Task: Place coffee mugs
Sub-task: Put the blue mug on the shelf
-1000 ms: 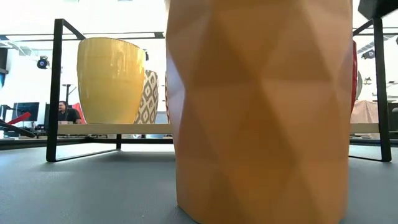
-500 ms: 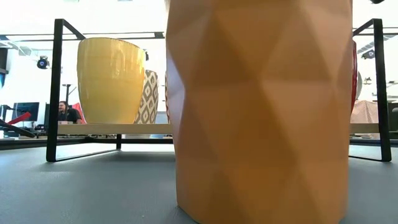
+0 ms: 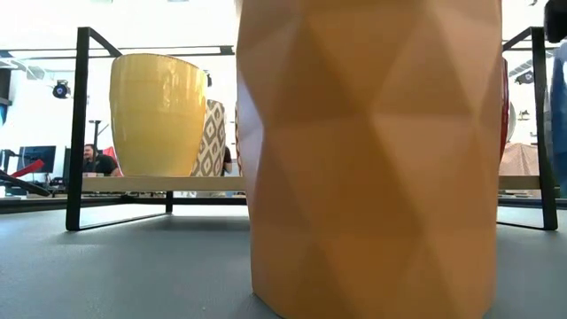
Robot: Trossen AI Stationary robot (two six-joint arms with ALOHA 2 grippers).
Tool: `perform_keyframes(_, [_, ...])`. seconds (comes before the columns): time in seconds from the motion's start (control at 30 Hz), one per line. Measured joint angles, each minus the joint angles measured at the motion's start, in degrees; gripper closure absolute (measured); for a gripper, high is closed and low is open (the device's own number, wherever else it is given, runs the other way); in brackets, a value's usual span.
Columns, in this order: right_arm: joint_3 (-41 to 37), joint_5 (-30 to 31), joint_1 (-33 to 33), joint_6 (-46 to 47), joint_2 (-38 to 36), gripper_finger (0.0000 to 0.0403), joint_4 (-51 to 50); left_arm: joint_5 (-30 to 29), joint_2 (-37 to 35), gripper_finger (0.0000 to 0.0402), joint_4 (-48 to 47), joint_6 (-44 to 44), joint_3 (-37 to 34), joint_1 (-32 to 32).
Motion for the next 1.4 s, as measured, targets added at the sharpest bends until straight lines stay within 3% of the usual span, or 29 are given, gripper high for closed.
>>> perform_keyframes(0.63, [4.29,0.44,-3.56,-8.94,4.63,0.0389,2.76,3.07,0.04,0.0306,0.48,2.6,0.0,-0.13])
perform_keyframes(1.07, [4.57,1.16,-3.54,-17.01,5.2,0.0303,3.25,3.07,0.04,0.0306,0.96,2.6,0.0,-0.13])
perform_keyframes(1.4, [5.95,1.7,-0.03,-29.87,5.37,0.0291,2.46,3.05,0.04,0.0306,1.53,2.59,0.0,-0.14])
